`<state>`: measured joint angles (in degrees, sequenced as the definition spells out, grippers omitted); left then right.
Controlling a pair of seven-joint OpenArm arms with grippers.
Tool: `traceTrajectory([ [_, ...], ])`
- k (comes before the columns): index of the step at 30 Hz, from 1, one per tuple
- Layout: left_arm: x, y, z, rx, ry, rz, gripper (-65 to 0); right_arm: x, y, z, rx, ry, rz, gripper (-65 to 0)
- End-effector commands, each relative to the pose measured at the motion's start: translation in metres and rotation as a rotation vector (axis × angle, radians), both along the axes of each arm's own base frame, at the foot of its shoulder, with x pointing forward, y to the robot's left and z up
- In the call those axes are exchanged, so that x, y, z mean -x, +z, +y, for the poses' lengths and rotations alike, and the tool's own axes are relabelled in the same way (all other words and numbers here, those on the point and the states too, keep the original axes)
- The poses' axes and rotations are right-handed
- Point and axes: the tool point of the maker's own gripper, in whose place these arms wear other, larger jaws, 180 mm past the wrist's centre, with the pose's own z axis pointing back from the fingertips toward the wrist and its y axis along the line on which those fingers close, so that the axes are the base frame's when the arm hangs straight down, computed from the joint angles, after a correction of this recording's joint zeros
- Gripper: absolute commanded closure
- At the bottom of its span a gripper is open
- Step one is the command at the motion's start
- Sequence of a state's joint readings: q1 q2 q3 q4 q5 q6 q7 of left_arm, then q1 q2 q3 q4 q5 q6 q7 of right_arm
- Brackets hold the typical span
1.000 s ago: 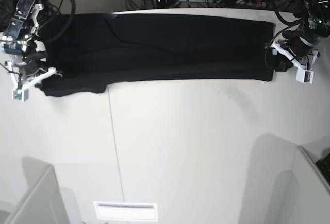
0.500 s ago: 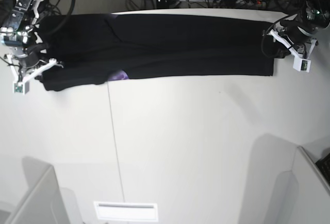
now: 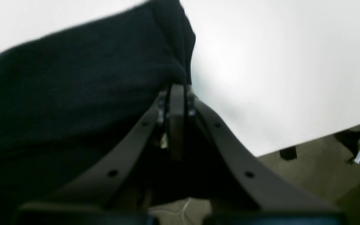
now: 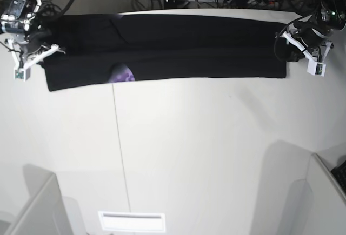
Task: Fold the T-shirt properly
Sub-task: 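Lift the hem and fold it over toward the collar with both grippers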
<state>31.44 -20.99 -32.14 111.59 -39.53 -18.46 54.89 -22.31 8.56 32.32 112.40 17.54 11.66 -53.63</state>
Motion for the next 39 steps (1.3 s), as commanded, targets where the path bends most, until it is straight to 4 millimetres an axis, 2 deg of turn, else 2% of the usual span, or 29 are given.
traceTrajectory([
  [1, -0.004, 0.008, 0.002, -0.016, -0.008, -0.024, 0.0, -0.002, 0.01, -0.007, 0.04, 0.006, -0.026, 0.0],
  [6, 0.004, 0.002, 0.002, -0.012, -0.002, 0.0, 0.0, 0.012, -0.003, 0.005, -0.004, -0.012, 0.005, 0.0],
  [12, 0.006, 0.002, 0.005, -0.017, 0.004, 0.003, 0.0, 0.015, -0.001, 0.012, -0.013, -0.013, -0.001, 0.0],
  [21, 0.006, 0.001, 0.004, -0.016, 0.0, 0.008, 0.0, 0.044, -0.015, 0.02, -0.032, -0.019, 0.065, 0.0],
  [26, 0.007, -0.001, 0.004, -0.014, 0.004, 0.014, 0.0, 0.04, -0.017, 0.028, -0.038, 0.04, 0.069, 0.0],
  [31, 0.012, -0.007, 0.017, -0.11, 0.009, 0.043, 0.0, 0.04, -0.018, 0.025, -0.035, 0.034, 0.071, 0.0],
  [39, 0.014, -0.01, 0.019, -0.127, 0.02, 0.046, 0.0, 0.04, -0.018, 0.024, -0.033, 0.031, 0.071, 0.0],
])
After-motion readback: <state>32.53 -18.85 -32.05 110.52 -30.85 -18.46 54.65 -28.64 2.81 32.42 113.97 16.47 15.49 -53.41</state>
